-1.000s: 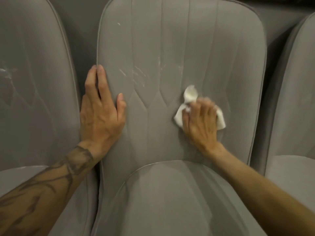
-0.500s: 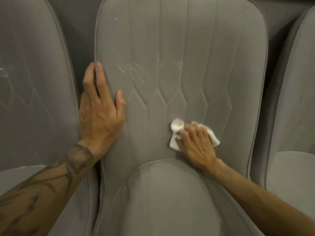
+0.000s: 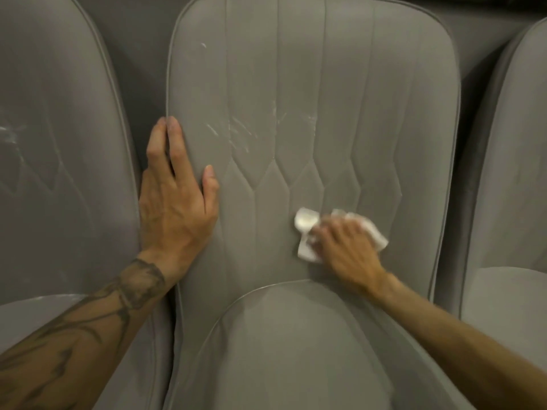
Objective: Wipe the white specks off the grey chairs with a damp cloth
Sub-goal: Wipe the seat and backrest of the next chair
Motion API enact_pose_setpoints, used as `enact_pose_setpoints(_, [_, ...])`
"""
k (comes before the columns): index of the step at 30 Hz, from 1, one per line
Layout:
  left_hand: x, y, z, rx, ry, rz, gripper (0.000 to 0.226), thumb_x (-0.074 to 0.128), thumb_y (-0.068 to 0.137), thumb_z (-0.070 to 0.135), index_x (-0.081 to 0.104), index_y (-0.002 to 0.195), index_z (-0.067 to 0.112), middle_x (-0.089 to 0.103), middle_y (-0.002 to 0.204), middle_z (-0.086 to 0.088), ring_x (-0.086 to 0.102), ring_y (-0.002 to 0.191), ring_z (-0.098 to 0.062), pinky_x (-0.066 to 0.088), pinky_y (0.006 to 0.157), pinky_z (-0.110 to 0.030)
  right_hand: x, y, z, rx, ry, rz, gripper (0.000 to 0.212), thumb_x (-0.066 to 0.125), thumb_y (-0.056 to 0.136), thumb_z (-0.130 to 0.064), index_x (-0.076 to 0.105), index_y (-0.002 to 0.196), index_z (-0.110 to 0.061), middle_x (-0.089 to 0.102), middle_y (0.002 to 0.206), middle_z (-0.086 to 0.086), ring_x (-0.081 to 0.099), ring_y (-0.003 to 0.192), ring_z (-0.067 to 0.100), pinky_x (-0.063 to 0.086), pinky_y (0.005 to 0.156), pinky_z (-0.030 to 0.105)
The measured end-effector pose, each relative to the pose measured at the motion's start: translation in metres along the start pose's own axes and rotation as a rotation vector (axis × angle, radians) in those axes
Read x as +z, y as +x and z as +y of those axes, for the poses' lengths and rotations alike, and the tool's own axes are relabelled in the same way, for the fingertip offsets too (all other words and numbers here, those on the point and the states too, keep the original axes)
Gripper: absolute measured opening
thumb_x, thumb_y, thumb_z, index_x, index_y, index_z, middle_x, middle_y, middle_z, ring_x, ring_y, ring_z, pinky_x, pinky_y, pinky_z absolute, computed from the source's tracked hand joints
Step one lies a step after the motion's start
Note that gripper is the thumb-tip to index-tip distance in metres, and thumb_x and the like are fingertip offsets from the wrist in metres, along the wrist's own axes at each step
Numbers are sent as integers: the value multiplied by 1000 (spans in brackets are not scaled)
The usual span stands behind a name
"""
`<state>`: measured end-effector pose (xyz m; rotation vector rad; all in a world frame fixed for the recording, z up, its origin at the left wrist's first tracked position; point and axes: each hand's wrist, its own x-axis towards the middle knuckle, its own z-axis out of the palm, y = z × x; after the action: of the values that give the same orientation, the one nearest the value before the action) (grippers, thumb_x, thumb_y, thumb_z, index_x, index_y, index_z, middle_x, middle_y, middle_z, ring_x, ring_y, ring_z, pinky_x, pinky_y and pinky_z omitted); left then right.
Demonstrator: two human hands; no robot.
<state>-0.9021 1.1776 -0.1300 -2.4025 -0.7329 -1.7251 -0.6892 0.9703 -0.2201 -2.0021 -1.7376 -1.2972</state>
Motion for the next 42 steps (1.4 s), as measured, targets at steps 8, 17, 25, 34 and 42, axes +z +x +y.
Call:
enact_pose_setpoints(8, [-1, 1, 0, -2, -2, -10, 68, 46, 105, 28, 22, 160, -4, 29, 162, -26, 34, 149, -36, 36, 117, -39, -30, 138, 25, 625, -30, 459, 17, 46, 101, -30, 45, 108, -15, 55, 105, 14, 48, 95, 32, 37, 86, 44])
enact_pose_setpoints(17, [-3, 2, 2, -4, 15, -23, 66, 45, 106, 26, 24, 159, -6, 31, 161, -29, 36, 148, -38, 31, 122, -35, -54, 205, 54, 463, -85, 510, 25, 49, 100, -32, 56, 106, -9, 59, 101, 18, 50, 91, 33, 34, 79, 42])
enact_pose_setpoints(25, [-6, 2, 4, -9, 59, -41, 66, 46, 106, 27, 26, 159, -6, 32, 161, -29, 44, 139, -41, 43, 109, -46, -44, 169, -17, 82, 96, 227, 21, 53, 99, -26, 58, 109, -8, 60, 107, 17, 50, 98, 34, 39, 83, 46])
enact_pose_setpoints(34, [-2, 1, 1, 0, 53, -34, 67, 47, 105, 28, 25, 160, -5, 31, 162, -28, 46, 138, -40, 45, 107, -46, -45, 230, -25, 493, 77, 462, 30, 50, 98, -28, 61, 109, -2, 61, 106, 21, 57, 96, 40, 39, 86, 48])
enact_pose_setpoints(42, [-1, 0, 0, -2, 83, -31, 67, 44, 107, 31, 24, 160, -4, 31, 162, -26, 47, 135, -39, 45, 104, -46, -63, 256, -2, 334, 39, 444, 27, 49, 98, -32, 61, 103, -8, 60, 101, 16, 52, 89, 33, 38, 76, 43])
